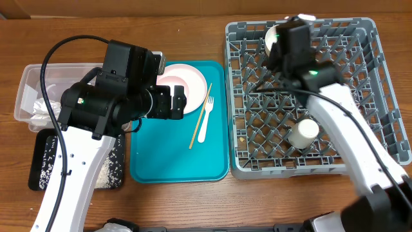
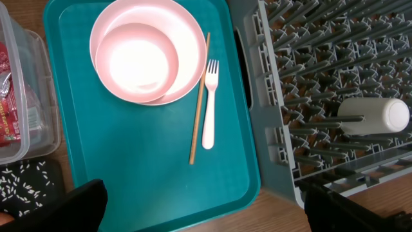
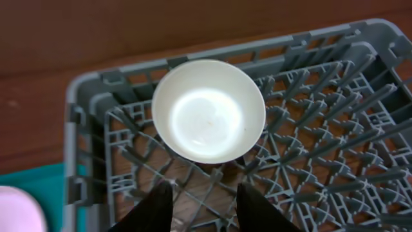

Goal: Sort waste into correct bins and load items into the dishwasher
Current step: 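Open the right gripper to release the bowl and lift away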

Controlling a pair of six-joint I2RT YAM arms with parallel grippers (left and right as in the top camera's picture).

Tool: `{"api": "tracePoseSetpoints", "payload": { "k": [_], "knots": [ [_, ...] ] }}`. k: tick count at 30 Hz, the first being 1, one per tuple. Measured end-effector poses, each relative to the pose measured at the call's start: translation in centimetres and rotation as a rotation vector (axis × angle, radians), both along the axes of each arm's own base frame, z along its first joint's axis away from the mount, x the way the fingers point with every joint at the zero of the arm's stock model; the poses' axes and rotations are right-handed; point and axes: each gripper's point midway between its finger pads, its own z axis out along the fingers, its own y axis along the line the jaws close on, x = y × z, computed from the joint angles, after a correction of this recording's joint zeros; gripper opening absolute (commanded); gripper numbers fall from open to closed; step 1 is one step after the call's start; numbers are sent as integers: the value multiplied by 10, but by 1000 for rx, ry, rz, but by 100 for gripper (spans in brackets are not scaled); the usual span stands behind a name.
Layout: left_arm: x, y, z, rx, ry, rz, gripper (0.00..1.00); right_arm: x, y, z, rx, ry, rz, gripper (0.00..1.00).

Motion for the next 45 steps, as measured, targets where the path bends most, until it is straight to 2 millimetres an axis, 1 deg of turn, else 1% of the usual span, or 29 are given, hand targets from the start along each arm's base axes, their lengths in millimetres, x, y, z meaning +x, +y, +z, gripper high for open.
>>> {"api": "tracePoseSetpoints", "payload": {
  "k": [1, 3, 6, 8, 9, 11, 14, 17, 19, 20, 26, 28, 30, 31, 32, 34, 37, 40, 42, 44, 45],
  "knots": [
    [0, 0, 0, 0, 0, 0, 100, -2, 0, 8, 29, -15, 11, 36],
    [0, 0, 0, 0, 0, 0, 100, -4, 0, 17, 78, -29, 34, 36],
    [0, 0, 0, 0, 0, 0, 100, -2, -12, 16, 161, -14, 50, 37],
    [0, 0, 0, 0, 0, -1, 100, 4, -27, 7, 209, 6, 37, 42],
    [0, 0, 0, 0, 0, 0, 100, 7, -35, 2, 231, 16, 30, 48],
    [0, 0, 0, 0, 0, 0, 100, 16, -52, -11, 273, 35, 13, 52],
    [0, 0, 0, 0, 0, 0, 100, 33, -74, -35, 314, 52, -16, 52],
    [0, 0, 0, 0, 0, 0, 100, 45, -89, -62, 343, 81, -37, 52],
    [0, 0, 0, 0, 0, 0, 100, 51, -91, -77, 364, 97, -33, 52],
    [0, 0, 0, 0, 0, 0, 100, 53, -90, -81, 371, 104, -28, 52],
    [0, 0, 0, 0, 0, 0, 100, 68, -78, -99, 418, 100, 26, 53],
    [0, 0, 0, 0, 0, -1, 100, 70, -75, -108, 434, 109, 39, 45],
    [0, 0, 0, 0, 0, 0, 100, 71, -73, -118, 445, 129, 41, 24],
    [0, 0, 0, 0, 0, 0, 100, 72, -73, -123, 448, 137, 42, 12],
    [0, 0, 0, 0, 0, -1, 100, 72, -72, -129, 454, 147, 41, 4],
    [0, 0, 0, 0, 0, 0, 100, 73, -71, -136, 457, 157, 42, 4],
    [0, 0, 0, 0, 0, 0, 100, 76, -72, -135, 455, 146, 44, 4],
    [0, 0, 0, 0, 0, 0, 100, 74, -78, -134, 428, 154, 19, 4],
    [0, 0, 0, 0, 0, 0, 100, 72, -84, -127, 376, 156, -2, 4],
    [0, 0, 0, 0, 0, 0, 100, 66, -92, -114, 309, 152, -24, 4],
    [0, 0, 0, 0, 0, -1, 100, 63, -98, -104, 265, 140, -36, 4]
  ]
}}
